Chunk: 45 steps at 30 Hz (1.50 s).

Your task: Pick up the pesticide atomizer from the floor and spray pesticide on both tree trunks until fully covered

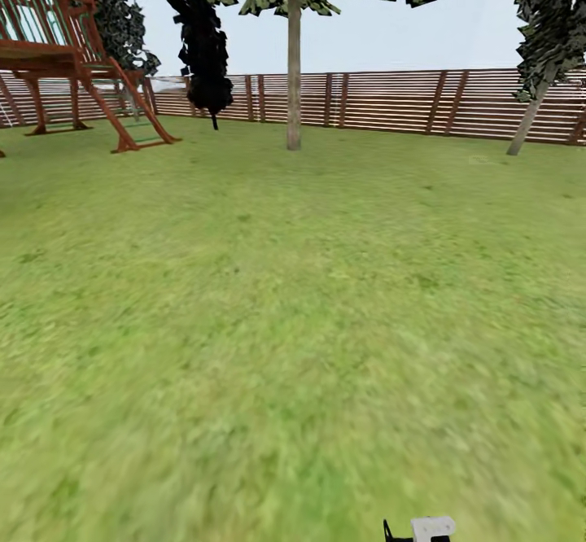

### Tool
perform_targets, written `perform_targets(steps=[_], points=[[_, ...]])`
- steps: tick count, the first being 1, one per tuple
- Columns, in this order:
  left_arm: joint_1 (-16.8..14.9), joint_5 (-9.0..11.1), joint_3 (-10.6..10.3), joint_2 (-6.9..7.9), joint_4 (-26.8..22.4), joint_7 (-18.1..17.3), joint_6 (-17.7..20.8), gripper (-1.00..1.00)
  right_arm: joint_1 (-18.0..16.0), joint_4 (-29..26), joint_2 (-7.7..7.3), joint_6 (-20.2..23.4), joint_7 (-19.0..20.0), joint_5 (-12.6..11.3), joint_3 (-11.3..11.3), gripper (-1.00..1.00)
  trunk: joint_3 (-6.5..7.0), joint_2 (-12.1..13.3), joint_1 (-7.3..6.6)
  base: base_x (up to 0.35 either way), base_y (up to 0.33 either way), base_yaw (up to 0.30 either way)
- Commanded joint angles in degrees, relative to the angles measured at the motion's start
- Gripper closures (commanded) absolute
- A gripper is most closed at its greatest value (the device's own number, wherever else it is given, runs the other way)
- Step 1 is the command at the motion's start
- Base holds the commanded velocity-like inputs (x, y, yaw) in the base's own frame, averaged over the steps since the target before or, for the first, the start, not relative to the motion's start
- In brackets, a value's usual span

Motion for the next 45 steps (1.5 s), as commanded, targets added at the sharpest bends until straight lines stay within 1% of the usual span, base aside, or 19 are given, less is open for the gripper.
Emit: perform_targets(steps=[1,6,18,21,24,25,26,28,29,30,32,34,35,38,42,45], points=[[0.0,0.0,0.4,0.00,0.0,-0.1,-0.2,1.00,0.0,0.0,0.01,-0.1,-0.1,-0.5,0.5,-1.00,-0.05,0.0,0.02,0.339,0.000,-0.270],[0.0,0.0,0.4,0.00,0.0,-0.1,-0.2,1.00,0.0,0.0,0.01,-0.1,-0.1,-0.4,0.5,-1.00,-0.05,0.0,0.02,0.339,0.000,-0.199],[0.0,0.0,0.4,-0.05,0.0,-0.1,-0.2,1.00,0.0,0.1,-0.17,-0.1,0.0,-0.3,0.6,-1.00,-0.05,0.0,0.02,0.339,0.000,-0.008],[-0.1,-0.1,0.6,-0.19,-1.1,-0.1,-0.2,1.00,0.0,-0.1,-0.05,-0.2,-0.1,-0.3,0.6,-1.00,-0.05,0.0,0.02,0.339,0.000,0.000],[-0.4,-0.1,0.4,-0.92,-7.8,0.1,0.2,1.00,-0.1,-0.5,0.08,-0.2,-0.2,-0.4,0.6,-1.00,-0.05,0.0,0.02,0.339,0.000,0.000],[-0.5,-0.1,0.4,-1.02,-10.2,0.2,0.5,1.00,-0.1,-1.3,0.12,-0.2,-0.2,-0.4,0.6,-1.00,-0.05,0.0,0.02,0.340,0.000,0.000],[-0.6,-0.2,0.4,-1.44,-12.8,0.4,0.7,1.00,-0.1,-3.2,0.15,-0.3,-0.2,-0.4,0.6,-1.00,-0.05,0.0,0.02,0.340,0.000,0.000],[-0.5,-0.7,0.2,-3.27,-14.9,0.4,0.6,1.00,-0.1,-7.7,0.10,-0.3,-0.2,-0.3,0.7,-1.00,-0.05,0.0,0.02,0.340,0.000,0.000],[-0.4,-1.0,0.1,-3.76,-15.1,0.4,0.4,1.00,-0.1,-8.7,-0.02,-0.3,-0.2,-0.2,0.7,-1.00,-0.05,0.0,0.02,0.340,0.000,0.000],[-0.2,-1.3,0.0,-3.88,-14.6,0.4,0.2,1.00,-0.1,-9.2,-0.19,-0.2,-0.1,-0.2,0.8,-1.00,-0.05,0.0,0.02,0.340,0.000,0.000],[-0.1,-1.6,-0.1,-3.78,-12.5,0.4,0.0,1.00,-0.1,-9.5,-0.69,-0.2,-0.1,-0.2,0.8,-1.00,-0.05,0.0,0.02,0.340,0.000,0.000],[-0.1,-1.7,-0.2,-3.79,-11.2,0.5,-0.1,1.00,-0.1,-9.5,-1.38,-0.2,-0.2,-0.2,0.8,-1.00,-0.05,0.0,0.02,0.340,0.000,0.000],[-0.1,-1.7,-0.2,-3.82,-11.0,0.5,-0.1,1.00,-0.1,-9.5,-1.48,-0.3,-0.2,-0.2,0.8,-1.00,-0.05,0.0,0.02,0.340,0.000,0.000],[-0.1,-1.7,0.0,-3.70,-10.7,0.5,-0.1,1.00,-0.1,-9.3,-1.49,-0.3,-0.2,-0.2,0.8,-1.00,-0.05,0.0,0.02,0.340,0.000,0.000],[-0.1,-1.6,0.2,-3.59,-10.5,0.5,-0.2,1.00,0.0,-6.2,-1.18,-0.2,-0.2,-0.2,0.8,-1.00,-0.05,0.0,0.02,0.340,0.000,0.000],[-0.1,-1.6,0.2,-3.60,-10.4,0.5,-0.2,1.00,0.0,-5.7,-1.07,-0.2,-0.2,-0.3,0.9,-1.00,-0.05,0.0,0.02,0.340,0.000,0.000]])
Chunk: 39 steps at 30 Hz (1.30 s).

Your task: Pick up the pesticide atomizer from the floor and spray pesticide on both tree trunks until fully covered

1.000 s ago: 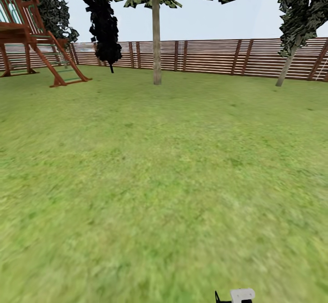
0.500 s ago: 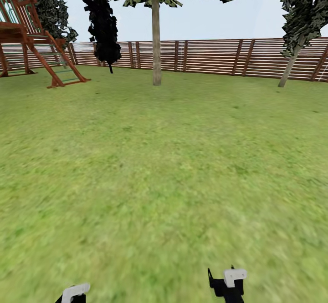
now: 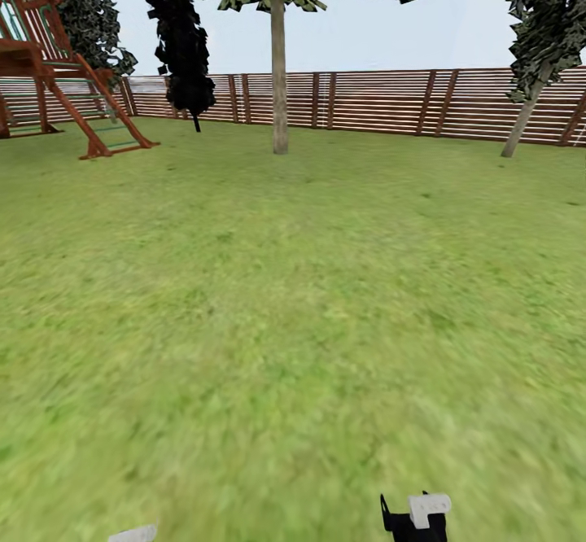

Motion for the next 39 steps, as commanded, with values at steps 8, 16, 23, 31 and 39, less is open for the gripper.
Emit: perform_targets(steps=[8,16,23,31,39], points=[[0.0,0.9,0.1,0.00,0.0,-0.1,-0.1,1.00,0.0,0.2,0.07,-0.1,-0.1,-0.6,0.5,-1.00,-0.11,0.0,0.02,0.340,0.000,-0.165],[0.0,0.9,0.1,0.00,0.0,-0.1,-0.1,1.00,0.0,0.2,0.09,-0.1,-0.1,-0.6,0.5,-1.00,-0.28,0.0,0.02,0.340,0.000,-0.078],[0.0,0.9,0.1,0.00,0.0,-0.1,-0.1,1.00,0.0,0.2,0.09,-0.1,-0.1,-0.6,0.5,-1.00,-0.28,0.0,0.02,0.340,0.000,-0.001],[0.0,0.9,0.1,0.00,0.0,-0.1,-0.1,1.00,0.0,0.2,0.09,-0.1,-0.1,-0.6,0.5,-1.00,-0.28,0.0,0.02,0.340,0.000,0.000],[0.0,1.0,0.1,0.00,0.0,-0.1,-0.1,1.00,0.0,0.2,0.02,-0.1,0.0,-0.6,0.4,-1.00,-0.28,0.0,0.02,0.340,0.000,0.000]])
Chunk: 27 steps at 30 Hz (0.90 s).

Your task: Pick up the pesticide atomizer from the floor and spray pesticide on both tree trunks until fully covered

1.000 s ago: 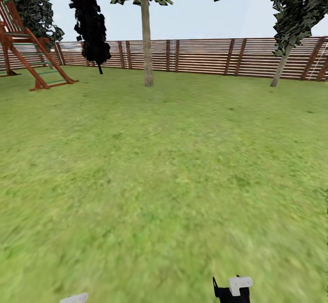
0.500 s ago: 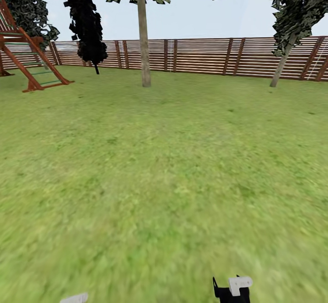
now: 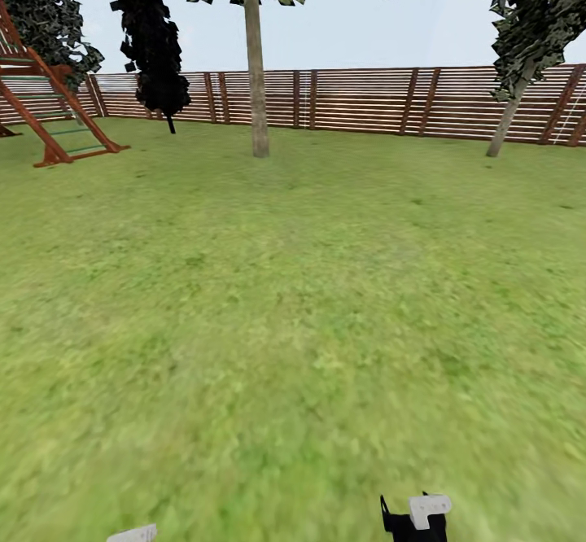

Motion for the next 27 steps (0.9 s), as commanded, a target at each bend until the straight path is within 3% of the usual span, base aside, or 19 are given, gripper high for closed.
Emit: perform_targets(steps=[1,27], points=[[0.0,0.6,-0.1,0.01,0.0,-0.1,-0.2,1.00,0.0,0.0,0.02,-0.1,-0.1,-0.5,0.5,-1.00,-0.05,0.0,0.03,0.340,0.000,0.000],[0.0,0.6,-0.1,0.01,0.0,-0.1,-0.2,1.00,0.0,0.0,0.05,-0.1,-0.2,-0.5,0.5,-1.00,-0.05,0.0,0.03,0.340,0.000,0.000]])
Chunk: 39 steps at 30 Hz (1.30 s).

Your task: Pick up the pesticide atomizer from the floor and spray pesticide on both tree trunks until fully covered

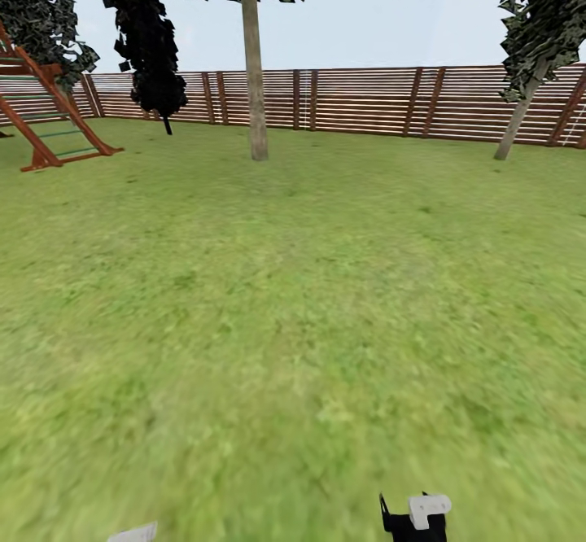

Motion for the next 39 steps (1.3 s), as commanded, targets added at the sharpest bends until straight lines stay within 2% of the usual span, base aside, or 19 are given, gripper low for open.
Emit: perform_targets(steps=[1,39], points=[[0.0,0.6,-0.1,0.01,0.0,-0.1,-0.2,1.00,0.0,0.0,-0.02,-0.1,-0.2,-0.5,0.5,-1.00,-0.05,0.0,0.02,0.340,0.000,0.000],[-0.1,0.6,-0.1,0.01,0.0,-0.1,-0.2,1.00,0.0,0.0,-0.02,-0.1,-0.3,-0.5,0.5,-1.00,-0.05,0.0,0.02,0.340,0.000,0.011]])
